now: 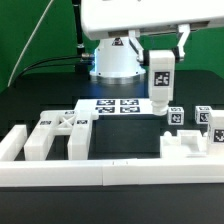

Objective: Assemble chair

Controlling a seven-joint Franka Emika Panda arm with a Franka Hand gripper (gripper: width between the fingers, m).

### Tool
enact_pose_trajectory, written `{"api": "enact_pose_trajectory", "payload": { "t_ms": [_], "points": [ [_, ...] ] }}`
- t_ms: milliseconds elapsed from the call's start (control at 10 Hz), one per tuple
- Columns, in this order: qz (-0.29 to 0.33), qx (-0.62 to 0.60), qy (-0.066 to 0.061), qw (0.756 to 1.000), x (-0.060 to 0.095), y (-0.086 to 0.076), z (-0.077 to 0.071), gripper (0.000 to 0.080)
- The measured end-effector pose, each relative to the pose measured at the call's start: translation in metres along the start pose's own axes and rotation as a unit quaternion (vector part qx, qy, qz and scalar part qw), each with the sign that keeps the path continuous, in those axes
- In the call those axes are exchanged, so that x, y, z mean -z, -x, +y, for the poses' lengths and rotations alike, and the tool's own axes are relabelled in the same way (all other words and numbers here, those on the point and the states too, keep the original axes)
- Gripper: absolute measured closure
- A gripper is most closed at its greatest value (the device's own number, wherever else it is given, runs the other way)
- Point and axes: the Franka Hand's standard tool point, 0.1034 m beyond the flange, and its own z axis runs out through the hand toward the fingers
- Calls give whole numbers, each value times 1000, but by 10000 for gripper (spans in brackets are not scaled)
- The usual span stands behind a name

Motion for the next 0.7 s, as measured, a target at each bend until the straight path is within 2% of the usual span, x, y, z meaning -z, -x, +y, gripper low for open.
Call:
{"api": "enact_pose_trajectory", "payload": {
  "t_ms": [100, 200, 300, 500, 700],
  "points": [
    [-11, -5, -3, 1000, -2, 5, -3, 512],
    [-4, -7, 1, 1000, -12, 18, -15, 512],
    [-9, -1, 5, 1000, -20, 27, -15, 512],
    [-4, 0, 4, 1000, -28, 34, -23, 512],
    [-6, 2, 8, 1000, -40, 44, -21, 512]
  ]
}}
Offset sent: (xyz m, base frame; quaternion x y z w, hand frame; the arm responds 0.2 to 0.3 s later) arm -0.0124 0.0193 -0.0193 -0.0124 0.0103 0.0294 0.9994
